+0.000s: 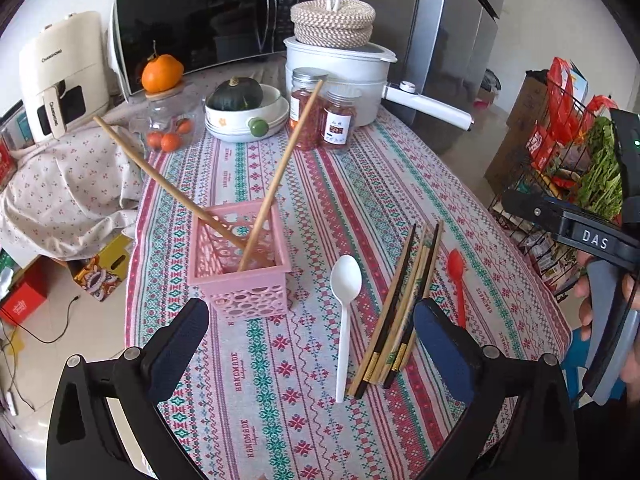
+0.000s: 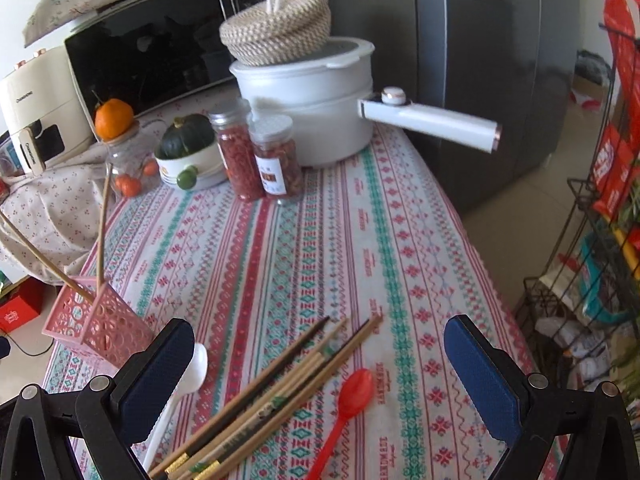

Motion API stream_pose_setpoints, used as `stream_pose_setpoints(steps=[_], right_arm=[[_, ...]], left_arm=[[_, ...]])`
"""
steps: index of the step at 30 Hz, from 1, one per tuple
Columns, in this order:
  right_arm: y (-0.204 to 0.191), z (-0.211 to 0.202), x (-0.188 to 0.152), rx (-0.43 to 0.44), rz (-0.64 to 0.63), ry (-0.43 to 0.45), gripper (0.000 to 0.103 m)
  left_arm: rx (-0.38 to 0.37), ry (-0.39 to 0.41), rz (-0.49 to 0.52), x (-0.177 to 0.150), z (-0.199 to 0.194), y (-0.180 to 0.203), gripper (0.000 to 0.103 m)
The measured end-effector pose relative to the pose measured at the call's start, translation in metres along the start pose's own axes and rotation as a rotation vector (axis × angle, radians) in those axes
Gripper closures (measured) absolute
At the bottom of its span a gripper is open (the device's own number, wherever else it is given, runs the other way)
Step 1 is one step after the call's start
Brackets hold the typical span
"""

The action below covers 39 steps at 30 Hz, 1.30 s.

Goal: Organize utensils
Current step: 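Move the right tool down toward the red plastic spoon, then grasp the red spoon handle with the right tool while the left tool grasps a chopstick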

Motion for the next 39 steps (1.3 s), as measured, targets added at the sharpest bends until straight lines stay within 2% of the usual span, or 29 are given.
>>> stream_pose_setpoints(steps=[4,7,10,15,21,27,30,32,33,35,36,37,38,39], right_arm=[[0.026,0.026,-0.032,-0.075,0.061,-0.187,0.000],[0.040,0.043,-0.055,-0.099,0.077,-0.293,0.000],[0.052,0.057,-0.072,-0.114,0.091,-0.366,0.000],[0.056,0.078,-0.097,-0.071,0.146,-0.474,0.001],[0.054,0.096,-0.109,-0.087,0.130,-0.537,0.002],[0.054,0.105,-0.111,-0.135,0.086,-0.562,0.022],[0.053,0.104,-0.108,-0.147,0.071,-0.554,0.041],[0.052,0.102,-0.107,-0.146,0.051,-0.550,0.058],[0.051,0.101,-0.107,-0.139,0.047,-0.548,0.062],[0.048,0.099,-0.106,-0.121,0.048,-0.544,0.081],[0.048,0.098,-0.105,-0.108,0.056,-0.538,0.083],[0.048,0.096,-0.104,-0.095,0.064,-0.533,0.093],[0.049,0.095,-0.104,-0.083,0.073,-0.530,0.098],[0.050,0.093,-0.104,-0.074,0.081,-0.525,0.099]], left_arm=[[-0.011,-0.040,0.038,-0.007,0.012,0.018,0.000],[-0.028,-0.067,0.051,-0.012,0.019,0.028,0.000],[-0.036,-0.091,0.053,-0.015,0.027,0.033,0.000],[-0.032,-0.120,0.072,-0.020,0.037,0.040,0.000],[-0.029,-0.158,0.071,-0.024,0.046,0.043,0.000],[-0.003,-0.183,0.116,-0.024,0.049,0.046,0.000],[-0.018,-0.207,0.133,-0.026,0.050,0.054,0.000],[-0.034,-0.214,0.138,-0.025,0.050,0.062,0.000],[-0.041,-0.215,0.140,-0.024,0.050,0.066,0.000],[-0.051,-0.213,0.148,-0.021,0.049,0.075,0.000],[-0.055,-0.211,0.149,-0.020,0.049,0.079,0.000],[-0.062,-0.210,0.147,-0.018,0.049,0.083,0.000],[-0.074,-0.210,0.144,-0.016,0.049,0.088,0.000],[-0.084,-0.214,0.144,-0.015,0.050,0.092,0.000]])
Point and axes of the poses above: each gripper's, at about its wrist camera, not at the fingertips, and z roughly the way its jaws point, y to its right, x to its top, the point moved 10 cm from there along z, roughly the way its jaws point, and after that the axes turned 2 degrees about x, right-handed, at the moved point
